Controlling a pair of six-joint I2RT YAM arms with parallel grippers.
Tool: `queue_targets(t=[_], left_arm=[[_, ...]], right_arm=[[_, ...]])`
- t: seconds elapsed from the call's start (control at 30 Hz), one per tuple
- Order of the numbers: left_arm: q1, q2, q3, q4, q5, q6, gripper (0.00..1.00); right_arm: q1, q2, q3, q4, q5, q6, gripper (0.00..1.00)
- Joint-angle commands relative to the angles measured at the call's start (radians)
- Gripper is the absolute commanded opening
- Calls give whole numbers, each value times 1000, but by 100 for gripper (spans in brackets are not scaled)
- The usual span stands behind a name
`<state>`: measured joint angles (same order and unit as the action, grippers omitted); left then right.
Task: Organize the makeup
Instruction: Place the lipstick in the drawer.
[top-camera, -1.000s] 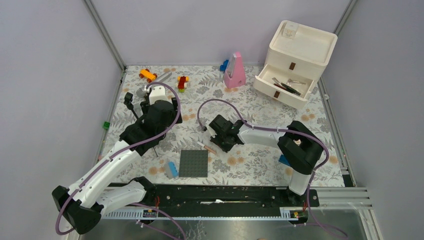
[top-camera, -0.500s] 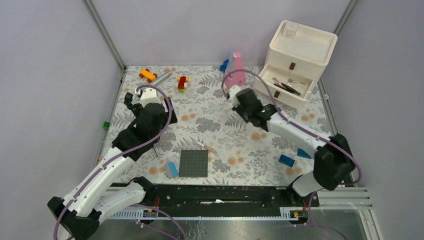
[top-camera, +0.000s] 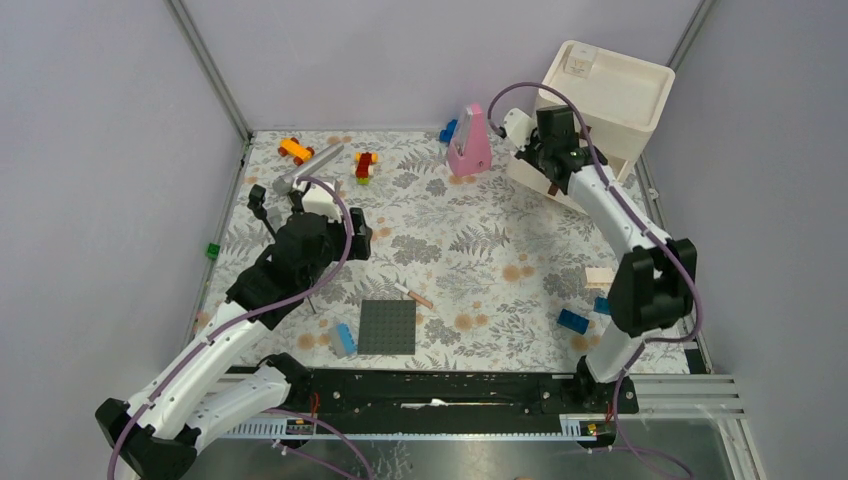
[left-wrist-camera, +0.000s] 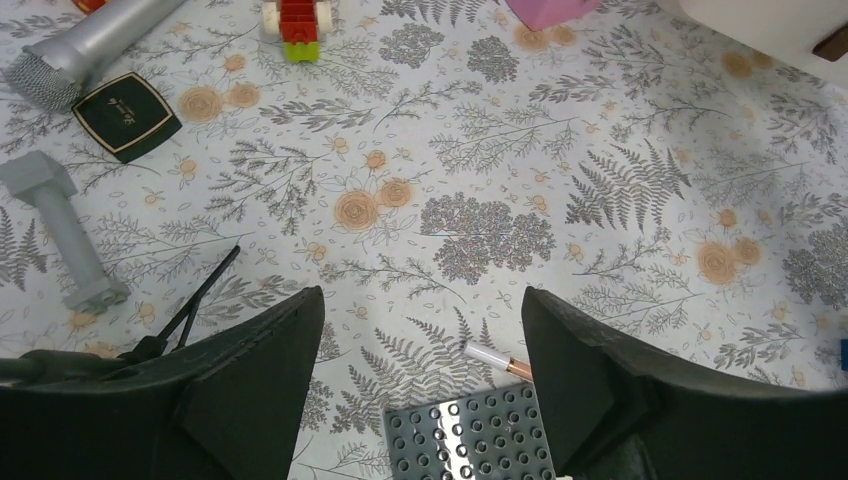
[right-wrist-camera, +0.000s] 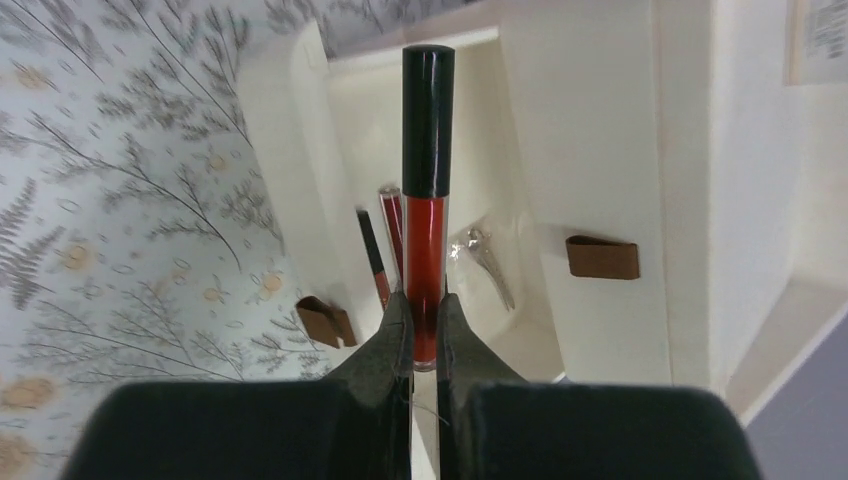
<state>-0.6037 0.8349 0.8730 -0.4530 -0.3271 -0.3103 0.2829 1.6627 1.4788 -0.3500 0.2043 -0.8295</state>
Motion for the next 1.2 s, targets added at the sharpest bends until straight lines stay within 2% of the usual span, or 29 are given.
queue_targets(t=[0.0, 0.23, 0.27, 0.33, 0.43, 0.5, 0.63, 0.7, 0.8, 0.9, 0.97, 1.03, 1.17], left_arm=[[4, -4, 6, 76, 70, 29, 79], [5, 9, 7, 71, 38, 28, 79], [5, 10, 7, 71, 36, 28, 79], [7, 15, 9, 71, 35, 28, 79], [7, 18, 10, 71, 37, 28, 79], [8, 18, 9, 70, 35, 28, 79], [9, 18, 11, 68, 18, 27, 79], [11, 21, 11, 68, 19, 27, 79], [16, 29, 13, 68, 26, 27, 79], [23, 40, 19, 68, 40, 24, 79], [29, 47, 22, 68, 52, 20, 79], [33, 53, 26, 68, 74, 19, 79], [36, 51, 25, 68, 89, 20, 79]], right_arm=[[-84, 114, 113, -125, -20, -116, 0], [-140, 234, 184, -149, 30, -154, 3], [-141, 243, 189, -147, 33, -155, 7], [-146, 261, 201, -146, 38, -140, 30], [-149, 258, 199, -115, 42, -116, 49], [-151, 242, 187, -88, 48, -105, 54], [-151, 174, 152, 33, 77, -36, 57], [-151, 106, 114, 110, 46, 44, 58], [-143, -7, 57, 184, -48, 254, 70], [-128, -130, -38, 257, -270, 518, 74], [-123, -210, -137, 352, -407, 723, 81], [-114, -288, -242, 449, -542, 904, 82], [5, -380, -437, 626, -660, 1030, 86]])
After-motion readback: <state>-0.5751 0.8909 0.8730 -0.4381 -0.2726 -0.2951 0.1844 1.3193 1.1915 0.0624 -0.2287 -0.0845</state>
